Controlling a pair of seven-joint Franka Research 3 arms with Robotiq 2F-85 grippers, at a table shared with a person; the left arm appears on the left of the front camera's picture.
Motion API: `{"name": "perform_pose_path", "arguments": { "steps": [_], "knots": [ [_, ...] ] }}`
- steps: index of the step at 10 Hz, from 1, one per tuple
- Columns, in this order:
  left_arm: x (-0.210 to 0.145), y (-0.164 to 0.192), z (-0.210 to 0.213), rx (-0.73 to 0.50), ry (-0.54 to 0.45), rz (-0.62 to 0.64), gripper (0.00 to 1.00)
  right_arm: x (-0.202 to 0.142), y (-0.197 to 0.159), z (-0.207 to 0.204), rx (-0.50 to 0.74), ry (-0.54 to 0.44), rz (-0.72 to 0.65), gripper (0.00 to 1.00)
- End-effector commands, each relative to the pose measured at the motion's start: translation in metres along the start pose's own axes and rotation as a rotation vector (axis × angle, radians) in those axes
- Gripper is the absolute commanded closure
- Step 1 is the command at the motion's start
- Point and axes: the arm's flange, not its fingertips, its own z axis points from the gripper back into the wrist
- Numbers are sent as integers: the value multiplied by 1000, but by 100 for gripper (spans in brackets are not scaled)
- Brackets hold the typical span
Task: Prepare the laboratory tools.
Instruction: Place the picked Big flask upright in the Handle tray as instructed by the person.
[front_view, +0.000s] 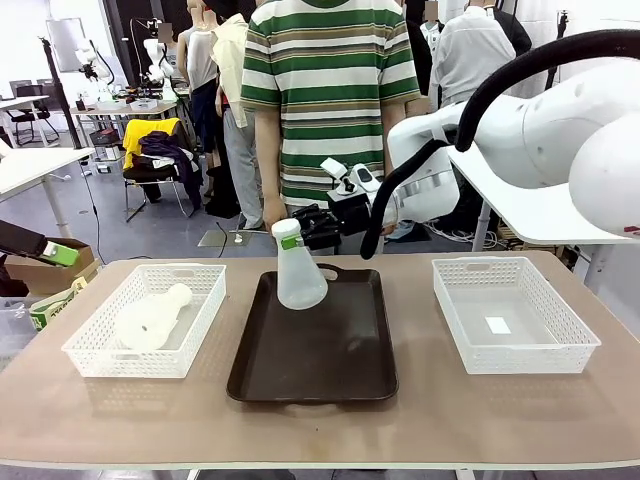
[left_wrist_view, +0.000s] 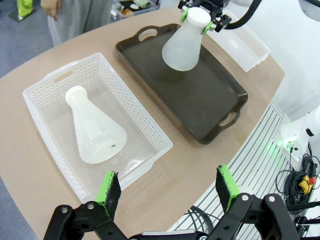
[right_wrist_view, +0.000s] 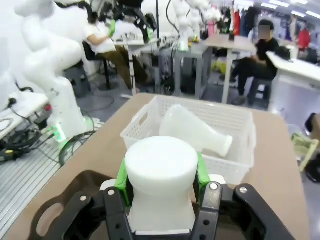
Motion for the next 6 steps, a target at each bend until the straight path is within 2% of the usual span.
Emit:
{"name": "perform_pose_path", "arguments": {
  "steps": [1, 6],
  "knots": [
    [-1, 3, 1, -21, -14, -14, 0, -8, -11, 8, -25, -92, 16, 100],
    [-1, 3, 1, -21, -14, -14, 0, -32, -25, 17, -75, -163, -3, 100]
  ]
}}
